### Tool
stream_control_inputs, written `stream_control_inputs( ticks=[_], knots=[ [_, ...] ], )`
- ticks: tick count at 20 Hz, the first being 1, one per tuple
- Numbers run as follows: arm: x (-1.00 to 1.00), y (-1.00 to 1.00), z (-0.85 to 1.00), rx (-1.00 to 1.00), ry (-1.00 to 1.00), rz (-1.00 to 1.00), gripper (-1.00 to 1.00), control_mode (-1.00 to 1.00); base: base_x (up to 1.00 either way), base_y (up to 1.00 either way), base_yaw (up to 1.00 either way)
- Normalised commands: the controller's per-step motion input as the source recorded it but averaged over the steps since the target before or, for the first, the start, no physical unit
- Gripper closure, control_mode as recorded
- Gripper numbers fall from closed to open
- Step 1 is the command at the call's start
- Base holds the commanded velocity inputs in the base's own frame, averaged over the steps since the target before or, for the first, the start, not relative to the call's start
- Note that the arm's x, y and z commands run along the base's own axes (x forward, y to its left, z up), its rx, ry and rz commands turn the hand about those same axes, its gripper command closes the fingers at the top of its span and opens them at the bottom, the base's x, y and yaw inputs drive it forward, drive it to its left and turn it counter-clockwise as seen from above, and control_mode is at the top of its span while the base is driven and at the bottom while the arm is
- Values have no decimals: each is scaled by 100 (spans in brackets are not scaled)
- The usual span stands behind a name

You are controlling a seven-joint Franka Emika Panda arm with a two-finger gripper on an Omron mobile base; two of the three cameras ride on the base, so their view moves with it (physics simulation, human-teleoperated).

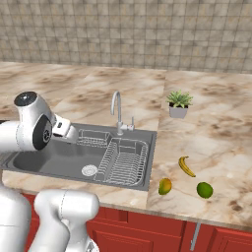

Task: There is a mixed pile of frozen fruits and vegetables on the counter. Locate all the frozen vegetables and place the items in a bowl on the counter. Take all the frozen fruits and defrost them in a running sink.

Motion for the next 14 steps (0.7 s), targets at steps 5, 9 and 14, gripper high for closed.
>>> stream_control_inputs(
  ticks=[5, 9, 14],
  knots=[
    [-4, -77, -10, -6, 0, 0, -100, -100, 0, 0, 0],
    [0, -76, -8, -7, 0, -1, -100, -100, 0, 0, 0],
    [0, -68, -12, -6, 0, -2, -100, -100, 0, 0, 0]
  ],
)
